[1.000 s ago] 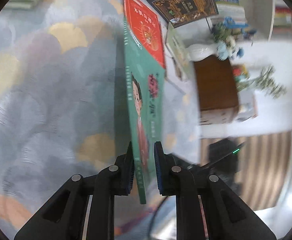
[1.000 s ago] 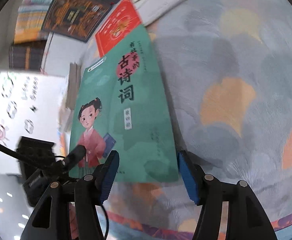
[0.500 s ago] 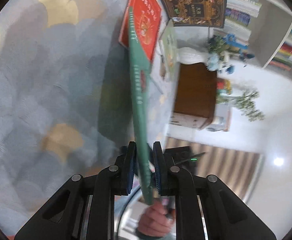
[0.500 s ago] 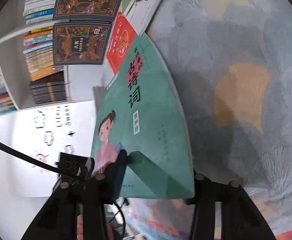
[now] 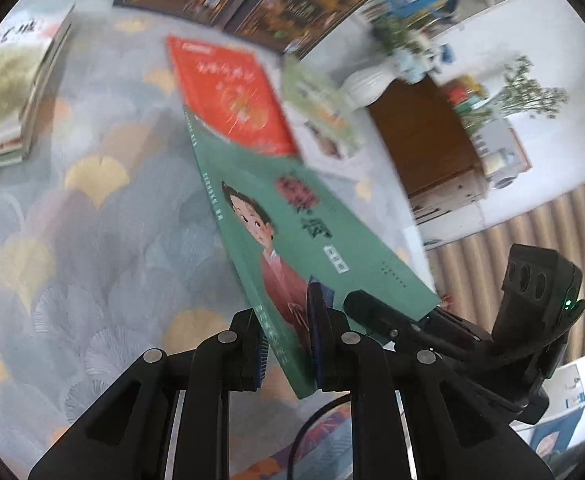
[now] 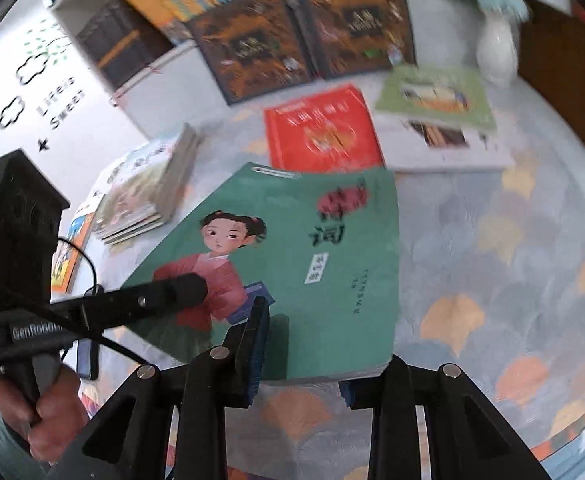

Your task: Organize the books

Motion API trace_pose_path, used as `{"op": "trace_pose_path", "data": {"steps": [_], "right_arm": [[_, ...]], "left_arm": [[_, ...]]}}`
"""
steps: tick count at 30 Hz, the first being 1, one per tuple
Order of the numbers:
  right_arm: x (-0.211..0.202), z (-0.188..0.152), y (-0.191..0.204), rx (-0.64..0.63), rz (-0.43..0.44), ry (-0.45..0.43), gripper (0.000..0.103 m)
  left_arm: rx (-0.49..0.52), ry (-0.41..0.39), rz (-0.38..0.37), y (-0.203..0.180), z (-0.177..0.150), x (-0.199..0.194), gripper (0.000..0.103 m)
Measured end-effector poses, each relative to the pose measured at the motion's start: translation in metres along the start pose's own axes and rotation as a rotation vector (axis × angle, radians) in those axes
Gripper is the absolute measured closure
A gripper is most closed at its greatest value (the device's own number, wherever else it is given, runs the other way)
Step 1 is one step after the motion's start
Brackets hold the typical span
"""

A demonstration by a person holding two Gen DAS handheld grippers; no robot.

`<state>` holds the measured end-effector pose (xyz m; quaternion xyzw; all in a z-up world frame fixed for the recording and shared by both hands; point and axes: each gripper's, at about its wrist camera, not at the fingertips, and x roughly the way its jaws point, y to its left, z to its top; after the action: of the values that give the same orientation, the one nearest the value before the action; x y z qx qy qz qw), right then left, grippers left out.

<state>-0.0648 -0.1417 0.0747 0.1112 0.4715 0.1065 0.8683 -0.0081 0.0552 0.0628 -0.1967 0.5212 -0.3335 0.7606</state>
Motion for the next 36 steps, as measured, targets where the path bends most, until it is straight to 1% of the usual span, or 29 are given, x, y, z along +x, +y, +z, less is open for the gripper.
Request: {"op": "trace_pose_path", "data": {"steps": [3, 6, 8, 9, 12, 14, 16, 17, 19, 21, 24, 26, 28, 30, 32, 34, 36], "right_arm": [[-0.014, 0.008, 0.018, -0.057, -0.006, -0.033, 0.074], [-0.021, 0.025, 0.051, -0.13, -0.012, -0.06, 0.074], [-0.017, 0.041, 0.074, -0.169, 0.004, -0.074, 0.074], [-0.012, 0.051, 0.085, -0.182, 0.027, -0.077, 0.074], [0.005, 0.077, 0.117, -0.223, 0.098, -0.076, 0.073], [0.022, 0.091, 0.145, -0.282, 0.133, -0.068, 0.072], [0.038, 0.1, 0.167, -0.331, 0.146, -0.062, 0.072], [0.051, 0.105, 0.183, -0.358, 0.152, -0.051, 0.072], [0.068, 0.113, 0.201, -0.382, 0.167, -0.032, 0.072], [0.088, 0.122, 0.216, -0.395, 0.183, -0.008, 0.072], [0.115, 0.133, 0.233, -0.422, 0.174, 0.022, 0.07], [0.134, 0.139, 0.245, -0.463, 0.144, 0.054, 0.07], [0.145, 0.144, 0.253, -0.483, 0.124, 0.055, 0.069], [0.153, 0.147, 0.26, -0.496, 0.113, 0.055, 0.068], [0.164, 0.15, 0.264, -0.496, 0.106, 0.068, 0.068], [0.173, 0.15, 0.264, -0.491, 0.115, 0.09, 0.068], [0.183, 0.15, 0.263, -0.476, 0.122, 0.114, 0.068]], "left_arm": [[0.008, -0.023, -0.023, 0.0, -0.003, -0.018, 0.087], [0.014, -0.084, -0.027, -0.001, -0.002, -0.041, 0.088], [-0.001, -0.14, -0.03, 0.008, 0.004, -0.063, 0.088], [-0.015, -0.175, -0.025, 0.016, 0.009, -0.075, 0.088], [-0.035, -0.254, 0.012, 0.035, 0.021, -0.105, 0.088], [-0.054, -0.303, 0.05, 0.054, 0.03, -0.126, 0.088], [-0.073, -0.343, 0.096, 0.075, 0.038, -0.144, 0.088], [-0.083, -0.355, 0.113, 0.084, 0.04, -0.151, 0.088], [-0.106, -0.378, 0.149, 0.101, 0.046, -0.16, 0.088], [-0.136, -0.394, 0.172, 0.122, 0.052, -0.166, 0.088], [-0.188, -0.402, 0.166, 0.156, 0.061, -0.17, 0.088], [-0.225, -0.401, 0.173, 0.176, 0.07, -0.165, 0.088], [-0.248, -0.397, 0.176, 0.194, 0.078, -0.161, 0.089], [-0.254, -0.396, 0.183, 0.202, 0.085, -0.157, 0.088], [-0.288, -0.384, 0.156, 0.216, 0.092, -0.155, 0.088], [-0.331, -0.353, 0.13, 0.23, 0.096, -0.151, 0.088], [-0.356, -0.363, 0.122, 0.238, 0.095, -0.151, 0.09]]}}
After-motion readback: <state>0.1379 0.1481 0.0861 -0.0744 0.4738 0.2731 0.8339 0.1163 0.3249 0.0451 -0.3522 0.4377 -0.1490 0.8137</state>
